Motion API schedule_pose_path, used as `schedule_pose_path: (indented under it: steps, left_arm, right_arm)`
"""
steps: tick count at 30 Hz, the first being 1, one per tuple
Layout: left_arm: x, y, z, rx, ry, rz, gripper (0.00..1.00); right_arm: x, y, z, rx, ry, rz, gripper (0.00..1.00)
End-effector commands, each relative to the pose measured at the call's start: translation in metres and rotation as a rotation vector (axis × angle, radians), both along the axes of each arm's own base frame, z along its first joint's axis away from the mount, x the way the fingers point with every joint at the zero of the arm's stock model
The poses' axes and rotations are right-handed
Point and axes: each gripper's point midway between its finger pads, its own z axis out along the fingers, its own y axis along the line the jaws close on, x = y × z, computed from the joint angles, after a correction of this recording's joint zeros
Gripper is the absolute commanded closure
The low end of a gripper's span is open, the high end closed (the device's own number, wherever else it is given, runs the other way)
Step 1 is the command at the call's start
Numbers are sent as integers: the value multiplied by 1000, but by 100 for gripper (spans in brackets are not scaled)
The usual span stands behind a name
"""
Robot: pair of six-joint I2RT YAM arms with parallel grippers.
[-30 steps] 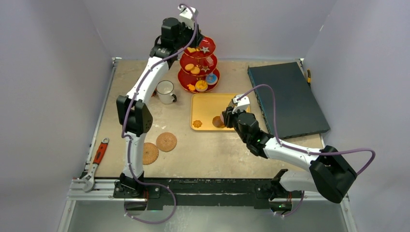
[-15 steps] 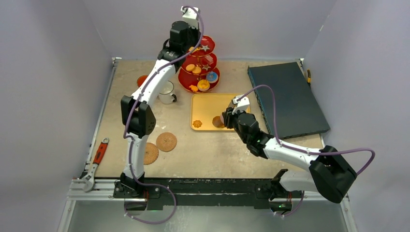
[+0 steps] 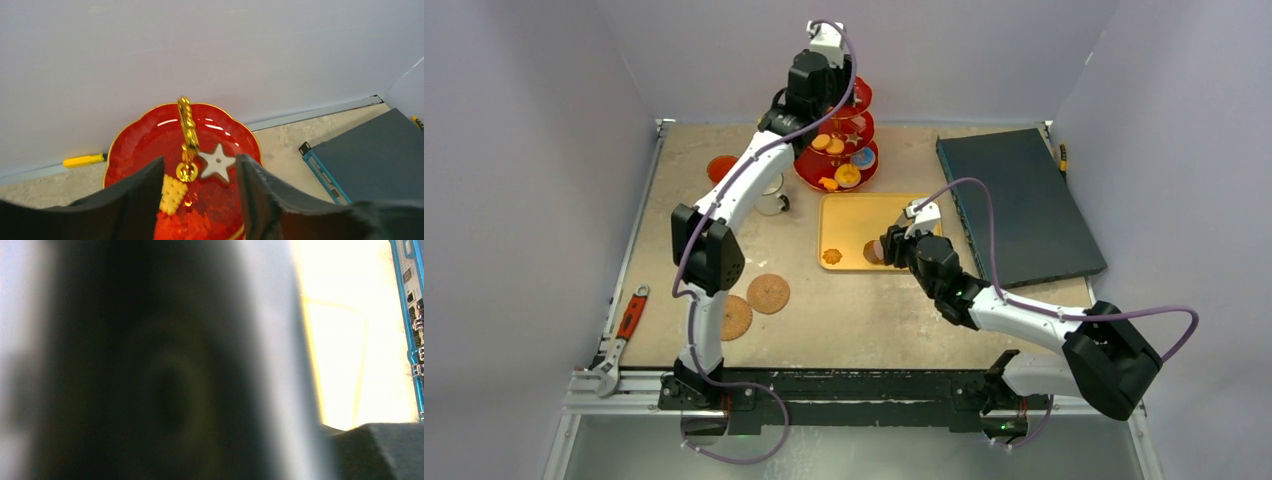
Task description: Serve the afternoon tea
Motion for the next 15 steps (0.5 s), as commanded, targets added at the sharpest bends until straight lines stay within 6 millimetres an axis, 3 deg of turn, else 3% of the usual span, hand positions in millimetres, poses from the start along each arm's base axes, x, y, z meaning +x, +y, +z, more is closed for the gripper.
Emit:
schedule_pose_path:
  steps: [1, 6, 8, 12, 15]
  left_arm:
    - [-27, 8, 69, 12, -131, -38, 38]
    - [-46, 7, 74, 96, -128, -168, 9]
    - [-53, 11, 70, 82, -106, -254, 7]
    - [-48, 37, 60, 26, -50, -388, 3]
    - [-48, 37, 45, 60, -11, -502, 2]
  right_arm:
    - [5, 5, 19, 46, -65, 3, 46]
    - [7, 10, 17, 38, -83, 23, 42]
    - [8, 12, 16, 26, -95, 32, 42]
    - [10, 13, 14, -4, -114, 46, 39]
    - [9, 14, 9, -26, -111, 63, 36]
